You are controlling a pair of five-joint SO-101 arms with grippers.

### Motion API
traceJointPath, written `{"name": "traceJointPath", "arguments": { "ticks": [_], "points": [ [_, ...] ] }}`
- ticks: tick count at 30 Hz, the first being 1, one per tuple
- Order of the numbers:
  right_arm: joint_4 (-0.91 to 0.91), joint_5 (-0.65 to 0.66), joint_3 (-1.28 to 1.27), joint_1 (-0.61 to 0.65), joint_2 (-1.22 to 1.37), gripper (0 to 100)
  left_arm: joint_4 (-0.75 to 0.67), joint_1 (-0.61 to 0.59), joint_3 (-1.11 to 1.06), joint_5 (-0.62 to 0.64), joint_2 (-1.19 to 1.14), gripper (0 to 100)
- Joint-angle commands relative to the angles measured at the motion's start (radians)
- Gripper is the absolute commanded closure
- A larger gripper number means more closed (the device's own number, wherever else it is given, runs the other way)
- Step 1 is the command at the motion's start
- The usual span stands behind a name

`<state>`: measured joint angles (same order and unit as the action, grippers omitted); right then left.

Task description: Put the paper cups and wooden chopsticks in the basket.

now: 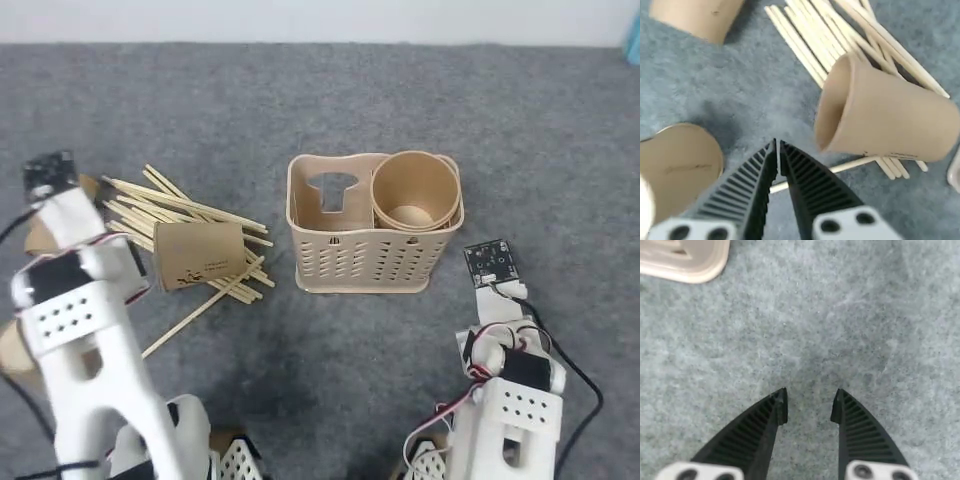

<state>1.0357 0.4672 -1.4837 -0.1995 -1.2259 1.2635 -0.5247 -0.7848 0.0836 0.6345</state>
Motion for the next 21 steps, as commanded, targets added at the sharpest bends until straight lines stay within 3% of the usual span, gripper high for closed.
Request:
{"name": "traceJointPath", "arguments": {
  "ticks": [1, 6, 21],
  "points": [
    [-0.018, 0.015, 0.009, 0.001, -0.021, 83.6, -0.127, 0.043, -0.047, 0.095, 0.031, 99],
    [-0.018, 0.015, 0.009, -0.001, -0.021, 83.6, -0.307, 0.106, -0.143, 0.230, 0.031, 99],
    [-0.018, 0.015, 0.009, -0.001, -0.021, 83.7, -0.384, 0.324, -0.156, 0.241, 0.040, 99]
  ]
}}
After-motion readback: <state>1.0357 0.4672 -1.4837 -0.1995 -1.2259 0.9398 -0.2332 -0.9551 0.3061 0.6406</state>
